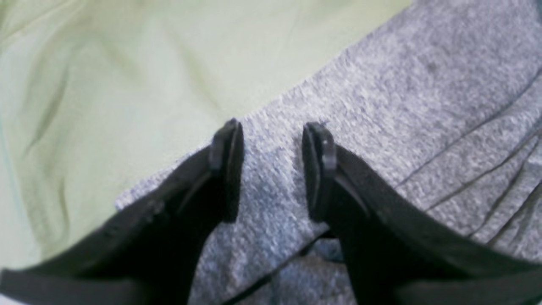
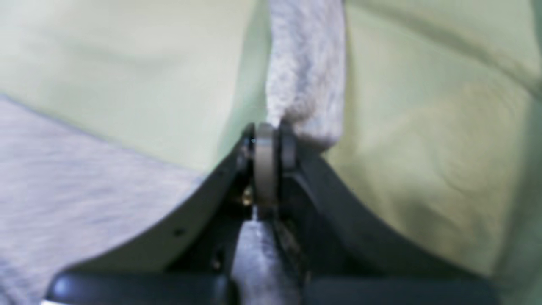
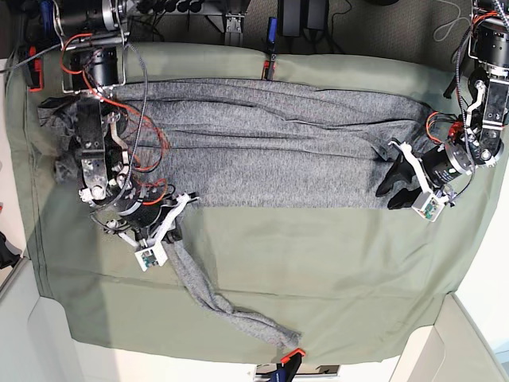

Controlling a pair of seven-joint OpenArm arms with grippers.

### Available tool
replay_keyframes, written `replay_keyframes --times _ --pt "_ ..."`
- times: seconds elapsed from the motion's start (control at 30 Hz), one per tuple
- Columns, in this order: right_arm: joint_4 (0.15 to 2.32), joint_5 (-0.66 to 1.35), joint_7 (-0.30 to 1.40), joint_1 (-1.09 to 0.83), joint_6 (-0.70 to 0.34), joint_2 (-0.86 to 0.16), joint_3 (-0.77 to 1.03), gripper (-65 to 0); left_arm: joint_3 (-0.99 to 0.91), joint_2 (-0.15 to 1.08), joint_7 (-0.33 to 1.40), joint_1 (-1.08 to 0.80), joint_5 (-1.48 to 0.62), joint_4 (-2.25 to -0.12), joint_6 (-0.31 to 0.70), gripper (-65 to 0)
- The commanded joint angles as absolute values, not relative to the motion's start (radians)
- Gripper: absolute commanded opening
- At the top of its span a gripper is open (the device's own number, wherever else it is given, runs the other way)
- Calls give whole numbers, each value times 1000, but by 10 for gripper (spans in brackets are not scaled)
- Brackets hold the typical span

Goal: Fold the T-shirt properly
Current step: 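Grasp the loose sleeve with the right gripper and lift it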

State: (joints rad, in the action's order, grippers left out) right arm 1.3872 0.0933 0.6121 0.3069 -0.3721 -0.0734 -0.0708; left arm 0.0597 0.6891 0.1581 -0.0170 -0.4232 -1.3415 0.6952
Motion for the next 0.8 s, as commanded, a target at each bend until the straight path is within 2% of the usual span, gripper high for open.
replay_keyframes --times 0.0,0.27,0.43,0.57,0.63,0.67,0.7,0.77 --pt "1457 105 602 292 -374 -80 -68 -650 50 709 139 0 -437 -1354 698 -389" --pt "1845 112 656 -1 -400 -89 -67 -650 50 710 139 0 -438 -1354 698 -389" --pt "1890 112 651 -110 -400 -105 -67 -650 50 709 139 0 -438 -1354 698 -389" --pt "1889 112 579 -125 -400 -105 -67 -638 50 709 139 0 -439 -1354 698 -389" --pt "1888 113 537 -108 -397 -105 -67 -427 50 709 139 0 -454 -1354 698 -389" --pt "1888 113 520 -95 -384 -102 -68 -345 50 709 139 -1 -460 -1354 698 -389" --pt "1888 113 514 -78 -368 -99 -68 -292 50 709 139 0 -464 -1354 698 -389" --pt "1884 112 516 -38 -344 -97 -68 -277 50 709 140 -1 -472 -1354 698 -389"
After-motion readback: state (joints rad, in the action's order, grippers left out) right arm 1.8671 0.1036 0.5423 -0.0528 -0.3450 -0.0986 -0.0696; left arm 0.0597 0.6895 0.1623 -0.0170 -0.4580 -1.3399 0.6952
